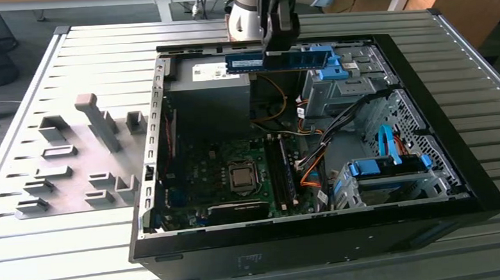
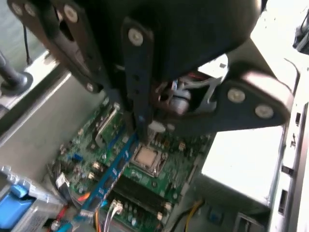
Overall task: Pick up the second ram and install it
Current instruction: 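Pick up the second ram and move it above second insertion slot, then insert the second ram into the second slot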
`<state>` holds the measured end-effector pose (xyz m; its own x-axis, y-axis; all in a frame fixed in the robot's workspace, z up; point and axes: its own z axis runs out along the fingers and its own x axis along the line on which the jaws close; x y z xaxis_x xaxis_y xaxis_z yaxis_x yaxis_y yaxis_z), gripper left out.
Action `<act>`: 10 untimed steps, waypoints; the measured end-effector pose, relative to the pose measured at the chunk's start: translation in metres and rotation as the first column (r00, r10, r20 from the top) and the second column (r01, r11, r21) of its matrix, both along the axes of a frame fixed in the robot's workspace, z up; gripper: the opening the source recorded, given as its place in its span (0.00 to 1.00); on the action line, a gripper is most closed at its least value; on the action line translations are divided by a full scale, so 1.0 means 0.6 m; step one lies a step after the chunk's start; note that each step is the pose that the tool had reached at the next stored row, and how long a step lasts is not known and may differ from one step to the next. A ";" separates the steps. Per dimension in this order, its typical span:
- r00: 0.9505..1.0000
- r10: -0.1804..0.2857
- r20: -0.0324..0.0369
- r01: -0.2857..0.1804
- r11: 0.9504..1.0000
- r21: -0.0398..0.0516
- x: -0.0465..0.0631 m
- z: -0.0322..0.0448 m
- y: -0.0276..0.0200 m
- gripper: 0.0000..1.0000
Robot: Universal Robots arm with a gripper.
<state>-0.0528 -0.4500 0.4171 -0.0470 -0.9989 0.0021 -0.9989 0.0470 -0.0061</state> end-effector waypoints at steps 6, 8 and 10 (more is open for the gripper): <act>1.000 0.000 0.000 0.000 1.000 0.000 -0.002 0.000 -0.0001 0.14; 1.000 0.000 0.000 0.000 1.000 0.000 -0.003 0.000 -0.0001 0.14; 1.000 0.000 0.000 0.000 1.000 0.000 -0.004 0.000 -0.0001 0.14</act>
<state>-0.0553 -0.4501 0.4171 -0.0470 -0.9989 0.0022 -0.9989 0.0470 -0.0061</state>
